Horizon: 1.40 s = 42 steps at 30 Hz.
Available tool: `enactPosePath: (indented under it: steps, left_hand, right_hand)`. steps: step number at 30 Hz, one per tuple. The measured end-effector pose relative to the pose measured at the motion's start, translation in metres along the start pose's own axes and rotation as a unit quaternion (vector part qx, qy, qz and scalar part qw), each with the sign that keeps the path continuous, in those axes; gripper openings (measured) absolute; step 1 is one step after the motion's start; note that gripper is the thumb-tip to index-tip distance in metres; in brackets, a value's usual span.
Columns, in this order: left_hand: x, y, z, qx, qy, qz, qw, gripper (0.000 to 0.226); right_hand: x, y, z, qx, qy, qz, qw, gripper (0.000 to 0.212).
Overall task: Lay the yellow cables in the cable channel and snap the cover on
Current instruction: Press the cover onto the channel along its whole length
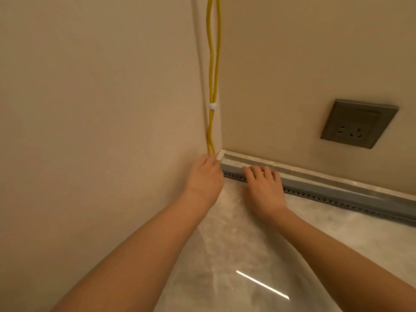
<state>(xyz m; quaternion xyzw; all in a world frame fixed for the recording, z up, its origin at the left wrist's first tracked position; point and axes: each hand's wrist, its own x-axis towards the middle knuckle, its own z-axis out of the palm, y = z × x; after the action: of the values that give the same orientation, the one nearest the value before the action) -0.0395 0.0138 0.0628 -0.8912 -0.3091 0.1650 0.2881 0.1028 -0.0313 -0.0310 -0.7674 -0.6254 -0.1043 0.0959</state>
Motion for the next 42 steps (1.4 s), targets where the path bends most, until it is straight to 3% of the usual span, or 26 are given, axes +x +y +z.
enactPosePath:
  steps: [3, 6, 18, 32, 38, 40, 42]
  left_hand:
    - [0.044, -0.014, -0.007, 0.075, 0.040, 0.063, 0.994, 0.036]
    - [0.082, -0.018, -0.007, 0.093, 0.021, 0.103, 0.990, 0.032]
    - [0.138, -0.020, 0.017, 0.019, -0.017, 0.089, 0.996, 0.025]
    - [0.146, -0.025, 0.021, -0.054, 0.086, 0.064, 0.993, 0.025]
    - [0.137, -0.021, 0.036, -0.053, 0.149, 0.096, 0.983, 0.026]
    - [0.132, -0.021, 0.034, -0.027, 0.190, 0.085, 0.978, 0.033]
    - [0.130, -0.013, 0.038, -0.032, 0.182, 0.068, 0.980, 0.035]
  right_hand:
    - [0.015, 0.002, 0.008, -0.027, 0.000, -0.001, 1.000, 0.044]
    - [0.025, 0.005, 0.018, -0.038, 0.011, -0.002, 0.999, 0.043]
    - [0.044, 0.032, 0.029, -0.045, 0.115, -0.077, 0.989, 0.038]
    - [0.076, 0.061, 0.039, -0.081, 0.271, -0.109, 0.953, 0.026]
    - [0.077, 0.063, 0.050, -0.097, 0.298, -0.117, 0.942, 0.019]
    - [0.076, 0.064, 0.051, -0.090, 0.313, -0.116, 0.938, 0.017]
    - [0.075, 0.064, 0.051, -0.087, 0.325, -0.116, 0.935, 0.017]
